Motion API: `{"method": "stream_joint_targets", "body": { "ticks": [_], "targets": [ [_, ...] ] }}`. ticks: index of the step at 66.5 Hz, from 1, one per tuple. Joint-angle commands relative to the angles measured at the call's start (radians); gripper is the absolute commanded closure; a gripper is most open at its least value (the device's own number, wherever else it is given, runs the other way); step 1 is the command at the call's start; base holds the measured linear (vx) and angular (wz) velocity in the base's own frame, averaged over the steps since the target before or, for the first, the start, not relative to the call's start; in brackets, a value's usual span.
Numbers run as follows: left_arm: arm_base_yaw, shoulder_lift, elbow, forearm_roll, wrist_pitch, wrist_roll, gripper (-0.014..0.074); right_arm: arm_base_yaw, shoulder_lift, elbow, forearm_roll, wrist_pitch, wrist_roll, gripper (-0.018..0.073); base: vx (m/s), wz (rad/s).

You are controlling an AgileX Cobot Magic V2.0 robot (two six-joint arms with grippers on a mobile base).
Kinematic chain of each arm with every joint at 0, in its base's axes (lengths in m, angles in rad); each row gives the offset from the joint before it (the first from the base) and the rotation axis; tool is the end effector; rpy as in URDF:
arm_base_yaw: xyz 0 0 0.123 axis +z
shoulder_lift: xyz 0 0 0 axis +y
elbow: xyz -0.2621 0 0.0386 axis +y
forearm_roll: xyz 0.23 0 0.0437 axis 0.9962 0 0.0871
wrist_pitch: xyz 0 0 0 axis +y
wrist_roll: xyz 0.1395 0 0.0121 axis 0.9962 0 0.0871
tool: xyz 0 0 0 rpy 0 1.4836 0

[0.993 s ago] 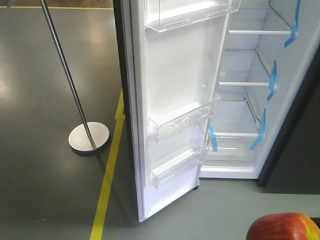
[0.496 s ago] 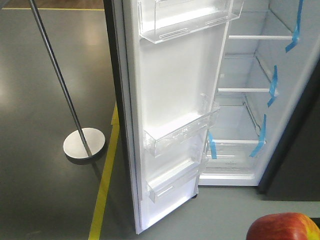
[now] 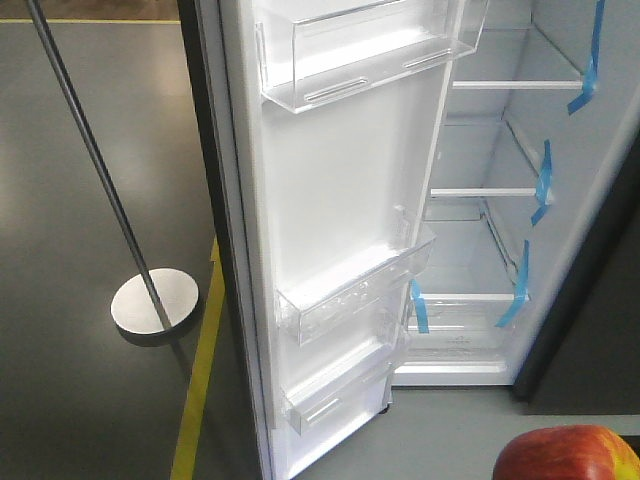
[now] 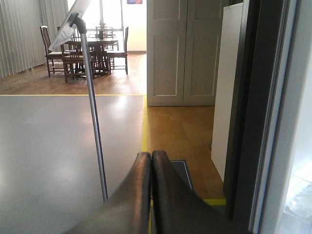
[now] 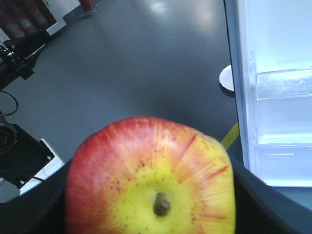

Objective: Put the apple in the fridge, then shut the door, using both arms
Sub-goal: 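Approach closer to the refrigerator door bins and stop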

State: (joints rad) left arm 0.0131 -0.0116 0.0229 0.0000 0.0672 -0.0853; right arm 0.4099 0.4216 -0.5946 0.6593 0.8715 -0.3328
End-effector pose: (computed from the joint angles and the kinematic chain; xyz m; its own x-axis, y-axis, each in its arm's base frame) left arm 0.1080 0.0014 0.2008 0.0098 -0.0851 -0.9963 -0.0123 0.9963 -0.0852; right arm 0.0697 0.1019 0.2894 -0.5260 -0.1038 -0.8441 -0.6680 0.6647 0.3345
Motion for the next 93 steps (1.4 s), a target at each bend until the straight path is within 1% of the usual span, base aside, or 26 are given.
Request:
{"method": "stream_joint_targets", "body": {
  "ticks": [1, 93],
  "targets": [
    [-0.005, -0.015, 0.014, 0.0, -0.081, -0.005, 0.0603, 0.0, 0.008, -0.028, 0.039, -0.065, -0.011, 0.0228, 0.1, -0.04],
    [-0.005, -0.015, 0.014, 0.0, -0.081, -0.005, 0.0603, 0.0, 0.008, -0.028, 0.039, -0.065, -0.011, 0.0228, 0.06, -0.01]
  ]
}}
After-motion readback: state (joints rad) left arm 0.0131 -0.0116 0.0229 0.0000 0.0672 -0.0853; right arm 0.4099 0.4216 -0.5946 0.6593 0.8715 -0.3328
